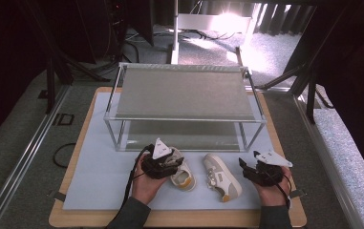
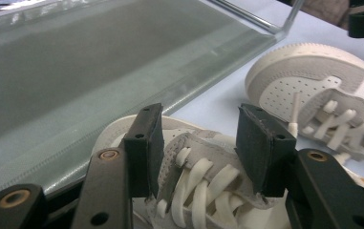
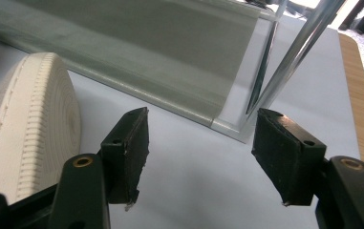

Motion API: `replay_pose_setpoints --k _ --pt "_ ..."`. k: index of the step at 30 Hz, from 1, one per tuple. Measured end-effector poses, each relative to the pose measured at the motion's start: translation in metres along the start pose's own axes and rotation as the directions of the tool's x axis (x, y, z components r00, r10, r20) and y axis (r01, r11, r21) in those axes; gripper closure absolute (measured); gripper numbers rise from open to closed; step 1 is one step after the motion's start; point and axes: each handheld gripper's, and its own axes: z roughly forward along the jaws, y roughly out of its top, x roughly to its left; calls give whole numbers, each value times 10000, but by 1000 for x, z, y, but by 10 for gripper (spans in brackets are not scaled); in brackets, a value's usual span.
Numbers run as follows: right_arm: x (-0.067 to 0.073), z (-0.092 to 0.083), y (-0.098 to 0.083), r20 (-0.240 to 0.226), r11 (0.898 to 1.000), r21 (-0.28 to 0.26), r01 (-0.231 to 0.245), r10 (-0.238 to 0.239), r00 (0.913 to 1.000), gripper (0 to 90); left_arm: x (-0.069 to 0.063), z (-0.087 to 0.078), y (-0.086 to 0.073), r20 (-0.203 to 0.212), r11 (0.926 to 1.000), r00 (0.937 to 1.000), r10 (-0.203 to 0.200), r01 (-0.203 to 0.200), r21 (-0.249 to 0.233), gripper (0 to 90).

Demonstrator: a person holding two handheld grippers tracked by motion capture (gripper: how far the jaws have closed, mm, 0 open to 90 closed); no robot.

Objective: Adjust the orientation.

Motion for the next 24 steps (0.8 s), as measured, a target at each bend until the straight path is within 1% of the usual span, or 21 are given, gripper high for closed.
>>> replay_pose_setpoints --k 3,6,9,11,13,15,17,18,19,21,23,24 --pt "0 -1 0 3 10000 4 -13 13 10000 370 -1 5 3 -25 9999 10000 57 -56 113 510" --pt "0 -1 0 10 10000 -3 -18 18 10000 370 -1 10 5 -41 9998 10000 17 -16 197 510" --pt "0 -1 0 16 10000 -24 21 -21 10000 370 -2 13 5 -103 9996 9998 -190 192 189 507" --pt "-1 -1 0 10 10000 -23 24 -23 10000 370 -2 12 6 -185 9996 9995 -266 269 119 480" --pt "0 -1 0 15 10000 -16 21 -21 10000 370 -3 9 6 -297 9994 9990 -343 342 -59 432" --pt "0 -2 0 17 10000 -22 31 -31 10000 369 -6 4 6 -262 9992 9991 -335 329 -214 389" --pt "0 -2 0 26 10000 -26 47 -47 10000 369 -9 1 5 -262 9994 9994 -236 229 -256 363" --pt "0 -2 0 19 10000 -21 34 -34 10000 369 -11 1 4 -291 9997 9995 -152 146 -196 345" --pt "0 -2 0 11 10000 -28 44 -44 10000 369 -14 0 3 -383 9999 9993 5 -11 -151 336" --pt "1 -2 0 -3 10000 -28 73 -73 10000 369 -18 0 -1 -507 9998 9986 177 -178 -21 314" --pt "3 -3 1 -51 9999 -40 127 -127 9999 369 -21 0 -5 -634 9996 9977 245 -234 171 299" --pt "3 -4 2 -85 9998 -52 168 -169 9998 369 -21 1 -7 -595 9995 9980 200 -186 237 293"
